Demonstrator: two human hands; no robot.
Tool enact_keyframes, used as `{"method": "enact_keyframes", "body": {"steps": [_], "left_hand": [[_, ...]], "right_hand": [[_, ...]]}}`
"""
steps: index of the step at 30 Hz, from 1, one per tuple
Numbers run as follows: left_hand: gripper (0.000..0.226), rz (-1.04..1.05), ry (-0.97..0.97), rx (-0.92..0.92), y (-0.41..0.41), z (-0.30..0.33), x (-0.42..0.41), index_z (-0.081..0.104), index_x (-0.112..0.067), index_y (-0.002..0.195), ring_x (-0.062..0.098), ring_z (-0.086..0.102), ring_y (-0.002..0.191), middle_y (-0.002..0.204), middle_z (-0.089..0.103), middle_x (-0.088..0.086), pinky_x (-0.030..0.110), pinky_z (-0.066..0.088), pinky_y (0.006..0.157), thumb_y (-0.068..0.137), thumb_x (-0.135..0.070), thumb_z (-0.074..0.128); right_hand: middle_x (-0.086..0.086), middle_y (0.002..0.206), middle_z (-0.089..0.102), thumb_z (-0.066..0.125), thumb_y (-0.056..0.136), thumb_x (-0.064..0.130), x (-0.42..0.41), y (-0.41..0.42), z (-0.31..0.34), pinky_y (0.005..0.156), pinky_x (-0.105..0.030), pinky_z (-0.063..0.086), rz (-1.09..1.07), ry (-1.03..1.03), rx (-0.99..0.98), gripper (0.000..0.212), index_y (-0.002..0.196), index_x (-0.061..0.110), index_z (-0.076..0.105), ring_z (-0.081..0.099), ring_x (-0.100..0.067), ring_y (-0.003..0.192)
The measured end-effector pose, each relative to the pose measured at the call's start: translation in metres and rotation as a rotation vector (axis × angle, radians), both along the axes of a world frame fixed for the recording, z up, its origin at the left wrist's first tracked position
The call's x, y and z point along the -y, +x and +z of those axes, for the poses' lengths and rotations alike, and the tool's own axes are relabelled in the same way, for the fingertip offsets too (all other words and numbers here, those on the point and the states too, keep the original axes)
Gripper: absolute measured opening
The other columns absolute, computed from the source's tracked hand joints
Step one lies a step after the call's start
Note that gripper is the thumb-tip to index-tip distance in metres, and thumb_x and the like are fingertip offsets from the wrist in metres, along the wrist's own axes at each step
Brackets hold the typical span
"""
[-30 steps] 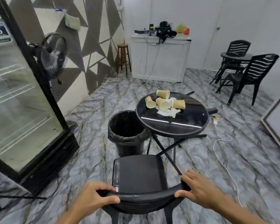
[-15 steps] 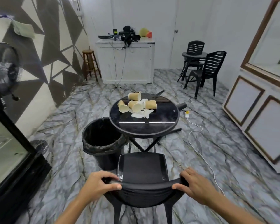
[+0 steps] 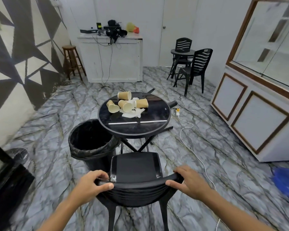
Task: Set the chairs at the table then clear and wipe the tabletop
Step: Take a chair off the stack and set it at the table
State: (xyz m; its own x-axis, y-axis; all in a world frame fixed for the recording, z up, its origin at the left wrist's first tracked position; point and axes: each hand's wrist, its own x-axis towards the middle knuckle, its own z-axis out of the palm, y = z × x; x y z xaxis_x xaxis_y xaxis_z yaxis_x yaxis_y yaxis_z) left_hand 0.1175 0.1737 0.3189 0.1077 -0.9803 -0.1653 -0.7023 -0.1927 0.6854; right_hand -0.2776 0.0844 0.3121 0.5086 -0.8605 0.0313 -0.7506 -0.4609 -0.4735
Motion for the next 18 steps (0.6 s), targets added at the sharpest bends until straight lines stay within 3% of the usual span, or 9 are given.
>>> {"method": "enact_keyframes", "body": {"steps": [4,7,10,12,15,18], "left_hand": [[0.078,-0.068,0.047,0.027,-0.001,0.012,-0.007,0.065,-0.021,0.082,0.008,0.055,0.089,0.082,0.066,0.002,0.021,0.042,0.067,0.056,-0.094,0.054],[0.082,-0.086,0.085,0.027,0.000,0.019,-0.011,0.065,-0.019,0.083,0.009,0.056,0.084,0.082,0.066,0.002,0.019,0.039,0.064,0.056,-0.096,0.052],[0.073,-0.114,0.111,0.036,0.002,0.024,-0.009,0.069,-0.023,0.087,0.006,0.062,0.077,0.083,0.069,-0.005,0.023,0.046,0.069,0.061,-0.090,0.060],[0.067,-0.125,0.109,0.052,-0.001,0.031,-0.003,0.072,-0.028,0.091,0.002,0.066,0.084,0.088,0.072,-0.015,0.022,0.052,0.075,0.061,-0.087,0.063],[0.066,-0.151,0.076,0.128,-0.021,0.047,0.017,0.068,-0.037,0.099,-0.002,0.063,0.095,0.096,0.071,-0.018,0.020,0.052,0.085,0.063,-0.090,0.054],[0.068,-0.215,0.037,0.196,-0.064,0.065,0.052,0.056,-0.046,0.112,-0.002,0.058,0.105,0.109,0.065,-0.020,0.023,0.048,0.094,0.064,-0.093,0.044]], "right_hand": [[0.018,0.092,0.048,0.046,0.081,0.084,-0.007,0.001,0.005,0.075,-0.014,0.034,0.008,0.074,0.011,0.060,0.102,0.028,0.057,0.043,0.007,0.091],[0.019,0.094,0.047,0.046,0.082,0.083,-0.010,0.002,0.013,0.076,-0.015,0.034,0.013,0.131,-0.015,0.054,0.101,0.033,0.051,0.041,0.009,0.093],[0.016,0.102,0.051,0.045,0.079,0.086,-0.007,0.000,0.019,0.076,-0.014,0.034,0.012,0.170,-0.067,0.066,0.114,0.031,0.055,0.044,0.003,0.095],[0.012,0.118,0.053,0.046,0.079,0.086,-0.001,-0.003,0.022,0.083,-0.015,0.035,0.014,0.201,-0.095,0.080,0.130,0.025,0.053,0.046,-0.002,0.109],[0.006,0.141,0.050,0.035,0.079,0.087,0.012,-0.016,0.035,0.102,-0.024,0.038,0.005,0.189,-0.118,0.092,0.143,0.022,0.046,0.043,-0.009,0.129],[0.003,0.150,0.045,0.021,0.073,0.088,0.031,-0.039,0.059,0.109,-0.028,0.035,-0.076,0.115,-0.097,0.102,0.147,0.020,0.041,0.039,-0.012,0.137]]}}
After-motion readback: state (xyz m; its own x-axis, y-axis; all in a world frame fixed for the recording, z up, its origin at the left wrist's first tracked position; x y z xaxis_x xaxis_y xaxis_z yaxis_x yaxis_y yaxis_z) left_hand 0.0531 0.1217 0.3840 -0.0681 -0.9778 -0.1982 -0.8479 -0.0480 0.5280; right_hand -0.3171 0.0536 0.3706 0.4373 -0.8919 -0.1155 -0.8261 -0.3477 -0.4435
